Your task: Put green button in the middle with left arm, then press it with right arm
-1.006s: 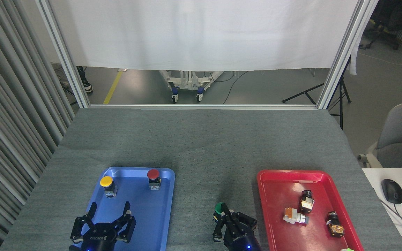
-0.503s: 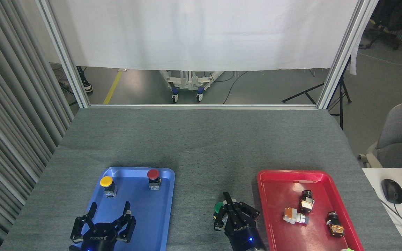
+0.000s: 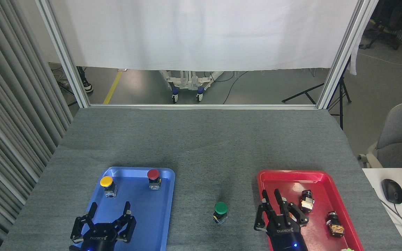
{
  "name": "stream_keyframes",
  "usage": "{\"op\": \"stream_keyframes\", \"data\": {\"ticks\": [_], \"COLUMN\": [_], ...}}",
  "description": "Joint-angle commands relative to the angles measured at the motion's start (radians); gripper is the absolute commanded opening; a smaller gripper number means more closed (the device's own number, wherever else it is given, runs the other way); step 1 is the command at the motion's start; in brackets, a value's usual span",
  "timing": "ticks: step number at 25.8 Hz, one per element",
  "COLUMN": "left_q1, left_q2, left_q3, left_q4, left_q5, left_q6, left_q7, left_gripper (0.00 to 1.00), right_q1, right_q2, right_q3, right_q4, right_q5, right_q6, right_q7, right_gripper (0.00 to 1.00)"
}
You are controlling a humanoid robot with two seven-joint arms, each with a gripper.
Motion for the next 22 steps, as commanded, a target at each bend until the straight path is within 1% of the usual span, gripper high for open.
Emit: {"op": "stream_keyframes", "data": {"ticks": [1, 3, 5, 11, 17, 22], "left_q1": [0.0, 0.0, 0.0, -0.004, -0.015, -0.035], "left_q2": [-0.002, 0.0, 0.0, 0.002, 0.029, 0.031], "left_q3": [0.0, 0.0, 0.0, -0.003, -0.008, -0.012], "left_q4": [0.0, -0.002, 0.0, 0.0, 0.003, 0.014], "left_q5": [0.0, 0.0, 0.0, -0.003, -0.013, -0.018], "left_q6": [-0.001, -0.007, -0.029, -0.125, -0.266, -0.372], "left_q7": [0.001, 0.0, 0.001, -0.005, -0.02, -0.026], "left_gripper": [1.0, 1.0, 1.0, 1.0, 0.99, 0.99], "right_q1": [0.046, 0.069, 0.074, 0.083, 0.094, 0.094], "right_q2": [-0.024, -0.03, -0.03, -0.032, -0.032, -0.038], "right_q3": [-0.047, -0.06, -0.08, -0.132, -0.138, -0.139], "right_q4": [-0.04, -0.056, -0.057, -0.054, -0.056, -0.057], "right_q5": [-0.009, -0.009, -0.009, -0.011, -0.011, -0.011], "right_q6": [-0.006, -0.012, -0.012, -0.016, -0.009, -0.006], "right_q7": [0.0, 0.001, 0.001, 0.015, 0.012, 0.015], "right_gripper": [1.0, 1.0, 1.0, 1.0, 1.0, 1.0]}}
